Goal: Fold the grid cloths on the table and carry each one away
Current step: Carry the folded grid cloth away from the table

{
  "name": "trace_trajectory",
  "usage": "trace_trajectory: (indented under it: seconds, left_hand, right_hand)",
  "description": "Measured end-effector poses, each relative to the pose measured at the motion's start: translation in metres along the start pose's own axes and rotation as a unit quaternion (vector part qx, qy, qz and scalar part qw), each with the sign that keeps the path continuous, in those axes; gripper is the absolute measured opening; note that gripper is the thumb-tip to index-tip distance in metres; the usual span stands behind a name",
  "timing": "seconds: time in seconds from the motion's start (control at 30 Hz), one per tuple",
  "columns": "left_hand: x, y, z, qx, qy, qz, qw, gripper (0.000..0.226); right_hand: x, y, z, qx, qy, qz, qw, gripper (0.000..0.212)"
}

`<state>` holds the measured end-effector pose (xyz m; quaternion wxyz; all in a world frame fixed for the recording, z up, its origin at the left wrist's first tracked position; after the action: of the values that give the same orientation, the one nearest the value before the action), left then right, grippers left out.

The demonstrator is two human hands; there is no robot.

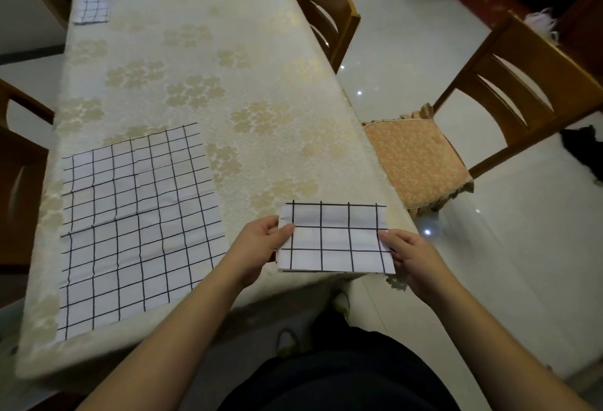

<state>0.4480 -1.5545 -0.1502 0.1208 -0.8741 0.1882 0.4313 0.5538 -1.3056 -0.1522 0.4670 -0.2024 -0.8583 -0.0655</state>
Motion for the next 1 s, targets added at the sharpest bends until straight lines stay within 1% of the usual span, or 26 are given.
trace_trajectory:
  seconds: [0.13, 0.27, 0.37, 0.43, 0.57, 0.73, 0.87, 1.0]
  left_hand:
    - [-0.004, -0.016, -0.006, 0.028, 0.01, 0.008, 1.0, 0.018]
    - [-0.005, -0.037, -0.004, 0.032, 0.005, 0.024, 0.999, 0.017]
    - [-0.008, -0.063, -0.002, 0.048, 0.0, 0.04, 0.998, 0.015]
    - [-0.012, -0.085, -0.001, 0.072, -0.006, 0.052, 0.996, 0.016]
    - [-0.017, -0.137, 0.0, 0.124, -0.031, 0.079, 0.989, 0.013]
    - [-0.022, -0.211, 0.005, 0.138, -0.047, 0.133, 0.98, 0.013]
    - [-0.025, -0.278, 0.003, 0.149, -0.038, 0.152, 0.976, 0.011]
    - [-0.024, -0.341, 0.001, 0.163, -0.002, 0.16, 0.974, 0.012]
  right_hand:
    - [-0.007, 0.014, -0.031, -0.036, 0.011, 0.018, 0.999, 0.019]
    - [-0.01, 0.034, -0.055, -0.085, 0.027, 0.012, 0.996, 0.016]
    - [-0.011, 0.054, -0.071, -0.121, 0.041, 0.018, 0.992, 0.016]
    - [-0.011, 0.071, -0.084, -0.155, 0.052, 0.032, 0.986, 0.015]
    - [-0.014, 0.116, -0.107, -0.226, 0.074, 0.075, 0.969, 0.008]
    - [-0.026, 0.176, -0.13, -0.276, 0.094, 0.126, 0.948, 0.012]
    - [-0.041, 0.231, -0.145, -0.301, 0.093, 0.165, 0.935, 0.01]
    - [-0.058, 0.286, -0.153, -0.315, 0.084, 0.194, 0.925, 0.011]
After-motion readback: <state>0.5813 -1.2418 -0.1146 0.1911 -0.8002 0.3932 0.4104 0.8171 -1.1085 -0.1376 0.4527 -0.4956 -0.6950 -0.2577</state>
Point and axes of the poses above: each hand's wrist, its own z-axis towards the middle knuckle, its own y-axis out of the back of the hand, x = y × z, the point moved 5 cm from there along z, towards the middle knuckle, and after that the axes turned 3 degrees about y, right-handed, at the moved point
